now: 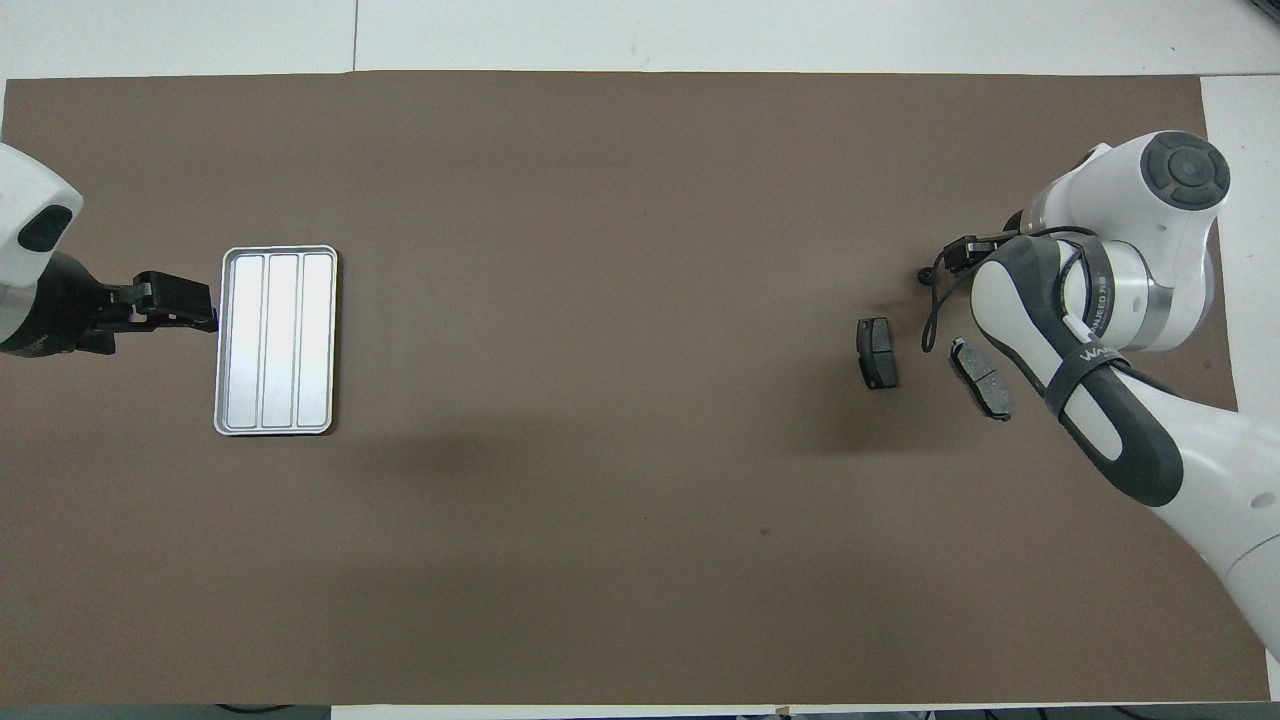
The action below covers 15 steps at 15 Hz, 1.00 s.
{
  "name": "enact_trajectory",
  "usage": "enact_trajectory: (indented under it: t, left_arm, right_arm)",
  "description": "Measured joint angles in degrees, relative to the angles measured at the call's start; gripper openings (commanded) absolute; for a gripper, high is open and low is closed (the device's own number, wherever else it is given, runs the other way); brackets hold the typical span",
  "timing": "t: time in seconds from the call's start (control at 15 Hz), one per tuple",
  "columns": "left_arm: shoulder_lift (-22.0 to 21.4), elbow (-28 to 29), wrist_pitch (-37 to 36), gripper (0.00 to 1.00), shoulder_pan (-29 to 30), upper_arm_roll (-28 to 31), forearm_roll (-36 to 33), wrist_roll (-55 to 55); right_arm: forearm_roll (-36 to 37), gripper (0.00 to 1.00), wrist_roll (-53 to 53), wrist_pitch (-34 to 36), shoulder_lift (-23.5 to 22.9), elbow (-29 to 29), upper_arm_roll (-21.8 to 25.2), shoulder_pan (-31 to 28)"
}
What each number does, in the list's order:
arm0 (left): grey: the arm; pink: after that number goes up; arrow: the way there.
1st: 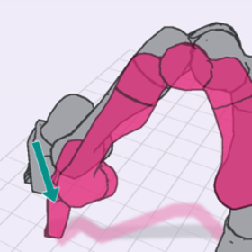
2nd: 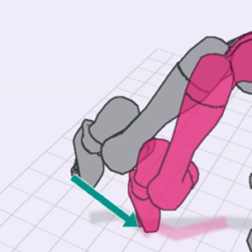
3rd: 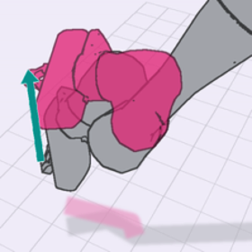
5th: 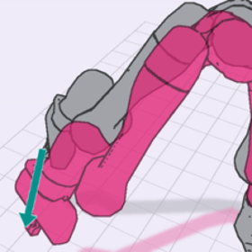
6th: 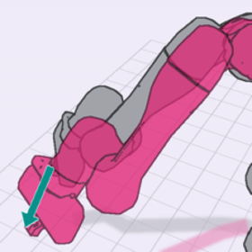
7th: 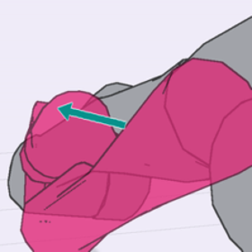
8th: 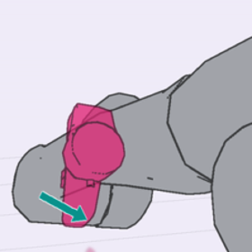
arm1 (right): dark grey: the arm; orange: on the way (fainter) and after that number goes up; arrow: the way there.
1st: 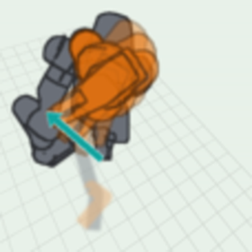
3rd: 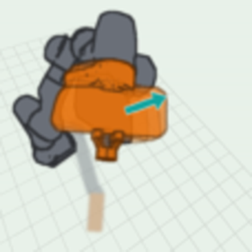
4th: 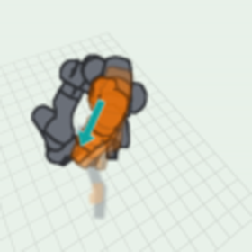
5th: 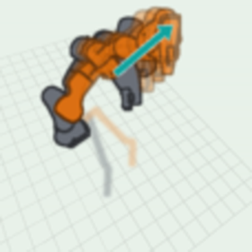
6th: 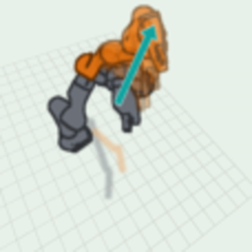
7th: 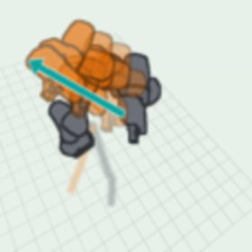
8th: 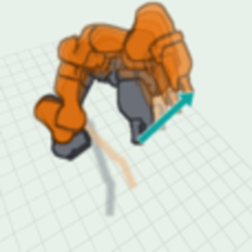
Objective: Pick bearing gear from pile to tray
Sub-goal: 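Reach the right gripper to the black bearing and grasp it, then carry the bearing to the table center and release it with the right gripper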
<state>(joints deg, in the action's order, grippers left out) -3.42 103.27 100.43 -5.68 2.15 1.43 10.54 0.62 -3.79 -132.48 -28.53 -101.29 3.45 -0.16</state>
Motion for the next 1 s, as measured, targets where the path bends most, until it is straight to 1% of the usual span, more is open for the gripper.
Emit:
enact_trajectory:
  t: [0.07, 0.13, 0.27, 0.47, 0.6, 0.74, 0.87, 1.0]
  left_arm:
    - [-0.03, 0.06, 0.0, 1.0, -0.01, -0.05, 0.0, 0.0]
    - [-0.05, 0.12, 0.0, 1.0, -0.01, -0.07, 0.0, 0.0]
    - [-0.09, 0.25, 0.0, 1.0, -0.01, -0.07, 0.0, 0.0]
    - [-0.18, 0.43, 0.0, 1.0, -0.17, -0.17, 0.0, 0.0]
    - [-0.23, 0.51, -0.02, 1.0, -1.03, -0.24, 0.0, 0.21]
    - [-0.29, 0.51, 0.0, 1.0, -1.45, -0.23, 0.0, 2.11]
    - [-0.37, 0.51, 0.01, 1.0, -1.39, -0.03, 0.0, 4.03]
    - [-0.42, 0.52, 0.01, 1.0, -1.31, 0.29, 0.0, 4.48]
  right_arm:
    - [0.0, 0.08, -0.15, 0.03, 0.0, -0.11, 0.0, 0.0]
    - [0.0, 0.0, -0.18, 0.06, 0.0, -0.15, 0.0, 0.0]
    - [0.0, 0.0, -0.19, 0.47, 0.13, -0.09, -0.01, 0.0]
    - [0.0, 0.0, -0.2, 3.4, 1.5, 0.91, -0.06, 0.02]
    - [0.0, 0.0, -0.2, 6.49, 3.07, 2.58, -0.21, 0.51]
    - [-0.02, 0.0, 1.3, 9.96, 4.66, 5.12, -0.33, 2.43]
    - [-0.02, 0.0, 7.99, 12.95, 6.22, 7.06, -0.5, 6.16]
    - [-0.02, 0.0, 18.46, 15.38, 7.11, 8.13, -0.6, 12.23]
